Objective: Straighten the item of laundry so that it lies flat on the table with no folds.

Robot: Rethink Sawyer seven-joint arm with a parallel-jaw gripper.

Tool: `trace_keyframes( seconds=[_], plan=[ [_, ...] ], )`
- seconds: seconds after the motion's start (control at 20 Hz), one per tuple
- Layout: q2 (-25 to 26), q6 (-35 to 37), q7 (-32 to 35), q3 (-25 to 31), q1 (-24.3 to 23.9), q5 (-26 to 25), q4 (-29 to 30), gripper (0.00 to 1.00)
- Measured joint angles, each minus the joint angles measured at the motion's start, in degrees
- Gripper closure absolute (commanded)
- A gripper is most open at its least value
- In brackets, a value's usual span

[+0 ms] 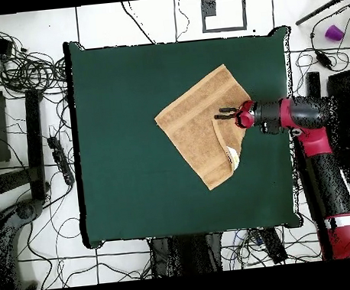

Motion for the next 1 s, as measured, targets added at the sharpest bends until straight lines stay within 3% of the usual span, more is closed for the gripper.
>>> trace_keyframes(
  seconds=[1.0],
  plan=[
    [4.26, 7.38, -0.02, 0.54, 3.86, -0.23, -7.24, 0.00]
  ],
)
